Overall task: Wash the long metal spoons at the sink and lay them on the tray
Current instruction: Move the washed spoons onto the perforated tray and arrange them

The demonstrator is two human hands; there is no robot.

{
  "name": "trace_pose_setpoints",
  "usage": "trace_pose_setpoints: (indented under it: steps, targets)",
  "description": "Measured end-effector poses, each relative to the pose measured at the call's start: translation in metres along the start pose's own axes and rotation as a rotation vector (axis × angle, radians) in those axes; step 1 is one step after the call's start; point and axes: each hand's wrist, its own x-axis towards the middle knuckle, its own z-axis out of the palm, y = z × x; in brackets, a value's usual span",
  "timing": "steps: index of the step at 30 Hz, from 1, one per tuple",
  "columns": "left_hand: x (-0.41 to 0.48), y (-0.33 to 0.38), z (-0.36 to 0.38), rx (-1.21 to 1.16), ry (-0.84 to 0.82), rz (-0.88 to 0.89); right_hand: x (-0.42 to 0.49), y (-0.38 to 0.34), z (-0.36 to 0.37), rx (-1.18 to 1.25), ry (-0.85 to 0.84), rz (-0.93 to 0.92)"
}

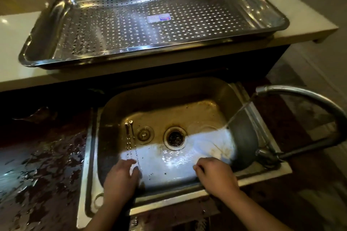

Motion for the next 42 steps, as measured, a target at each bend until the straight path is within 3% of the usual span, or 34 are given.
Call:
trace_pose_setpoints:
  steps: [3,6,11,13,16,20,25,29,42]
  targets:
    - [-0.031,-0.001,0.002,0.162,0.018,0.085,0.001,-0.001,0.001,0.01,-0.005,0.038]
    - [-0.035,0.001,0.005,0.221,0.003,0.032,0.002,-0.003,-0.005,0.122,0.009,0.103]
    - [-0.029,0.005,0.004,0.258,-0.082,-0.034,-0.015,0.007,-0.032,0.764,0.303,0.452]
    - [-0.031,0.007,0.001,0.264,-0.096,-0.034,-0.029,0.016,-0.047,0.859,0.443,0.547]
    - [-0.034,0.009,-0.003,0.366,-0.134,0.023,-0.041,0.025,-0.069,0.964,0.616,0.604]
    - [-0.036,0.009,-0.005,0.422,-0.183,0.053,-0.037,0.021,-0.086,1.382,0.805,0.68]
    - [-0.035,0.012,-0.007,0.341,-0.152,0.009,-0.03,0.011,-0.098,1.843,0.892,0.672]
    - [-0.032,0.013,-0.005,0.275,-0.13,-0.063,-0.026,0.011,-0.102,1.867,0.958,0.701]
    - [-0.027,0.007,0.001,0.265,-0.12,-0.082,-0.014,0.022,-0.103,1.963,0.881,0.824]
